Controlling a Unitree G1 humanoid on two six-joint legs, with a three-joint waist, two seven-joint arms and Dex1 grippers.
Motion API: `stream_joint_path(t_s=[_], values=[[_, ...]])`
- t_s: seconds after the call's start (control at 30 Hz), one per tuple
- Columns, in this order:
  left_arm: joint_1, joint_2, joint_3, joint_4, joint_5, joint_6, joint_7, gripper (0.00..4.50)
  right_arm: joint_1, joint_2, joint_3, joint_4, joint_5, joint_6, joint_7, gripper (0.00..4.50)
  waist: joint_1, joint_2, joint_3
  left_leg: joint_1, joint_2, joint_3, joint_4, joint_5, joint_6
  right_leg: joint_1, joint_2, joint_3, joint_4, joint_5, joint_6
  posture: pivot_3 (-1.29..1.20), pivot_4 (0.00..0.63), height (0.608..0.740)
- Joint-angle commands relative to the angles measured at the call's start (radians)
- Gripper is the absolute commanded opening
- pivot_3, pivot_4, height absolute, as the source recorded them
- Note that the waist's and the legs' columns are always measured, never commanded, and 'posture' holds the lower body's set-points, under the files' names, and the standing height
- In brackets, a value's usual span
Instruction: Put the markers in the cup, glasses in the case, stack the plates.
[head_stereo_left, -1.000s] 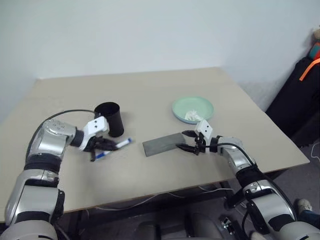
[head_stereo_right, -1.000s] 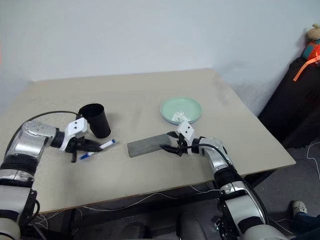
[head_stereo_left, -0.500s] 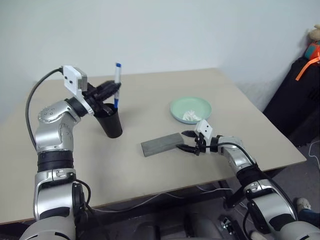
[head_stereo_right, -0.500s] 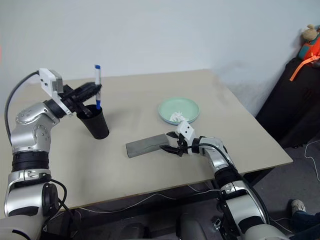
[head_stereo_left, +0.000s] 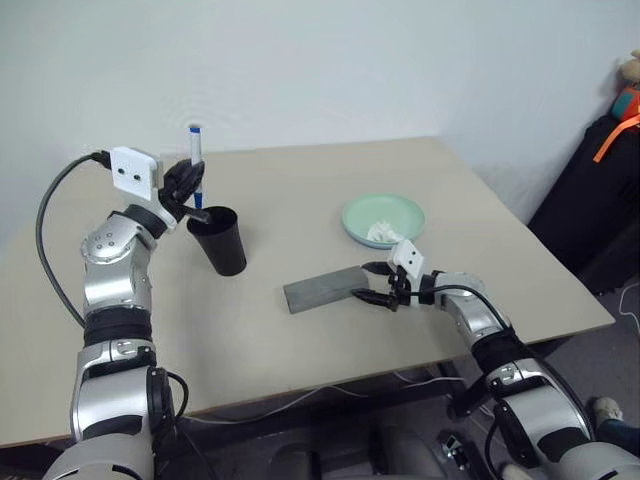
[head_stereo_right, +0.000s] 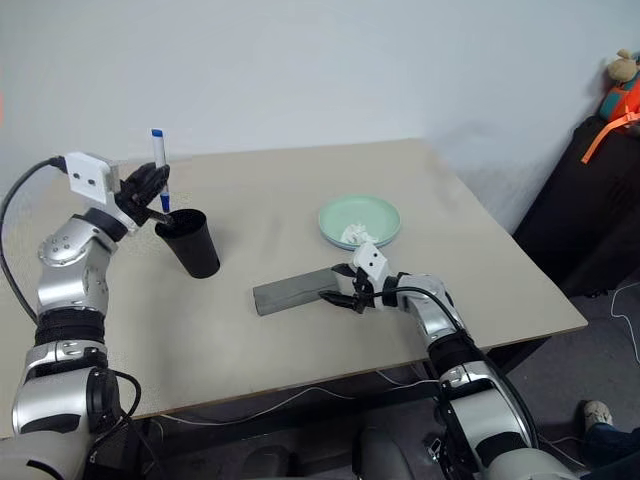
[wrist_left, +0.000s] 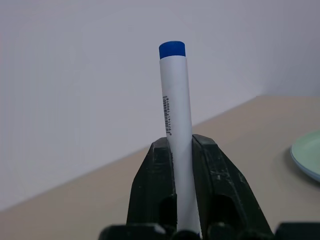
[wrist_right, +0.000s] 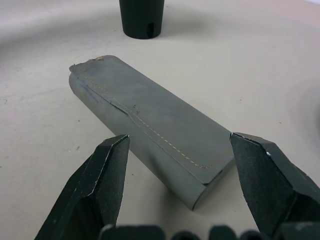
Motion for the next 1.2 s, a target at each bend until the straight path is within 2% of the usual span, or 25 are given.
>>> stream_joint_path(t_s=[0.03,0.27,0.53,0.67,0.83,0.93,1.0,1.2], values=[[-0.014,0.001,-0.002,-0.005,-0.009,-0.018,0.003,1.71,-0.028,0.004,-0.007,-0.017,0.000,-0.011,-0.001,3.49,0.000,0.000,0.000,0.000,0.000,0.000,0.000,0.000,0.000,0.000,0.000,0.000,0.000,0.000,0.000,0.00,0.000,0.720],[-0.013,-0.008,-0.009,-0.012,-0.012,-0.016,-0.005,4.04,-0.033,0.009,-0.008,-0.008,-0.001,-0.014,-0.002,3.49,0.000,0.000,0.000,0.000,0.000,0.000,0.000,0.000,0.000,0.000,0.000,0.000,0.000,0.000,0.000,0.00,0.000,0.720],[0.016,-0.017,0.023,-0.113,-0.107,0.077,-0.050,4.04,-0.028,0.001,-0.010,-0.014,0.001,-0.014,0.006,3.49,0.000,0.000,0.000,0.000,0.000,0.000,0.000,0.000,0.000,0.000,0.000,0.000,0.000,0.000,0.000,0.00,0.000,0.720],[0.144,0.045,0.080,-0.344,-0.324,0.347,-0.205,4.04,-0.034,0.000,-0.017,-0.004,0.000,-0.017,-0.008,3.49,-0.016,0.000,0.000,0.000,0.001,0.001,-0.001,-0.001,-0.001,-0.002,0.000,0.001,0.000,0.000,0.000,0.00,0.000,0.720],[0.412,0.142,0.056,-0.606,-0.396,0.532,-0.308,4.04,-0.047,-0.014,-0.028,0.015,0.002,-0.022,-0.009,3.49,-0.033,0.000,0.000,0.001,0.002,-0.001,-0.003,-0.001,-0.001,-0.002,0.000,0.000,0.000,0.000,0.000,0.00,0.000,0.720],[0.518,0.153,0.051,-0.661,-0.365,0.525,-0.306,4.04,-0.051,-0.027,-0.033,0.016,0.007,-0.019,-0.001,3.49,-0.032,0.000,0.000,0.002,0.002,-0.001,-0.004,-0.001,-0.001,-0.001,0.000,0.001,0.000,-0.001,-0.001,0.00,0.000,0.720],[0.573,0.145,0.041,-0.643,-0.298,0.459,-0.283,4.04,-0.051,-0.044,-0.040,0.005,0.015,-0.009,0.013,3.49,-0.031,0.000,0.000,0.003,0.003,-0.001,-0.004,-0.001,-0.001,-0.001,0.000,0.001,0.000,-0.002,-0.002,0.00,0.000,0.720],[0.606,0.038,0.023,-0.554,-0.216,0.323,-0.195,4.04,-0.039,-0.103,-0.092,-0.039,0.078,0.061,0.076,3.49,-0.022,0.001,0.000,0.004,0.004,-0.001,-0.004,0.000,-0.002,-0.001,-0.001,0.001,-0.001,-0.002,-0.003,0.00,0.000,0.720]])
